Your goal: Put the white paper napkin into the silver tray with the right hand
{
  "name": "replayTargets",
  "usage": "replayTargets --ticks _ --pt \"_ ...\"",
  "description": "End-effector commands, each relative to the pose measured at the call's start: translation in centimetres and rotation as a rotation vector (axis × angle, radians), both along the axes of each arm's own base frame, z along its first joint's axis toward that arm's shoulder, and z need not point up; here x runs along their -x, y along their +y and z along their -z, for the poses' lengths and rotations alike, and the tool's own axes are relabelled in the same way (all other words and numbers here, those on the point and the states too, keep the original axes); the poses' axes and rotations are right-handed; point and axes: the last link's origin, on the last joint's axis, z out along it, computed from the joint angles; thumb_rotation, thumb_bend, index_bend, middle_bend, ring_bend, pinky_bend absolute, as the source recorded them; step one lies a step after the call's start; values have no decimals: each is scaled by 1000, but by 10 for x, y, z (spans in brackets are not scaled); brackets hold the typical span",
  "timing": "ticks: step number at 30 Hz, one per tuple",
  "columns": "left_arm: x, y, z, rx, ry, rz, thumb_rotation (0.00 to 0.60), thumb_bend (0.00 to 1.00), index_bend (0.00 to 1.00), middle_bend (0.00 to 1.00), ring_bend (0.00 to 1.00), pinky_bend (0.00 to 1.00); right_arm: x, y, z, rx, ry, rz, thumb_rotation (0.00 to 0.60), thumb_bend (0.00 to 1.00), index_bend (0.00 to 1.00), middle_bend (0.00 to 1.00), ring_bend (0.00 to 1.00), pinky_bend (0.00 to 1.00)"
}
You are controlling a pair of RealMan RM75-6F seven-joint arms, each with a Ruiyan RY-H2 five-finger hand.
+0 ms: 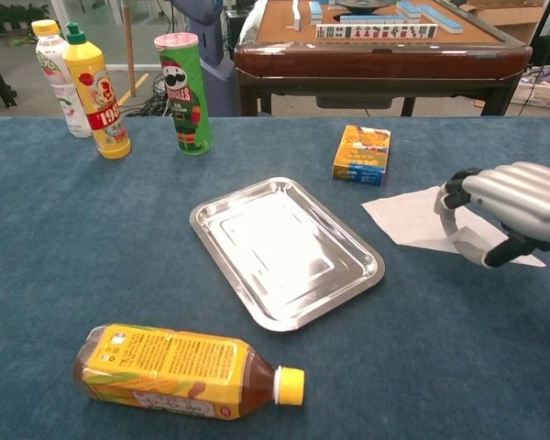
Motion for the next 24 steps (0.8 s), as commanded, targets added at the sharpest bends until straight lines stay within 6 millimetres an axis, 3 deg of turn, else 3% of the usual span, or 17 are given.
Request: replayTargets --ticks 1,4,8,12,17,24 --pt "0 0 0 0 1 0 600 274 181 157 149 0 -6 -9 -12 37 -33 -5 600 451 556 285 134 327" --pt "-1 0 0 -1 3 1 600 274 181 157 149 0 -18 -21 -26 80 -61 -39 600 451 556 285 134 327" --pt "-2 -1 -1 -5 3 5 600 274 181 157 149 0 -49 -37 -40 115 -122 -110 600 452 556 285 134 327" --pt "-3 -3 -2 -12 5 2 600 274 181 157 149 0 -82 -42 -39 104 -158 -201 600 452 556 285 134 327" --pt "-2 -7 -4 -19 7 -3 600 274 181 157 149 0 -114 -41 -19 38 -159 -281 600 451 556 285 134 327" --pt "1 -13 -8 -31 5 -18 600 274 181 157 149 0 -130 -30 21 -61 -92 -337 600 451 556 285 134 327"
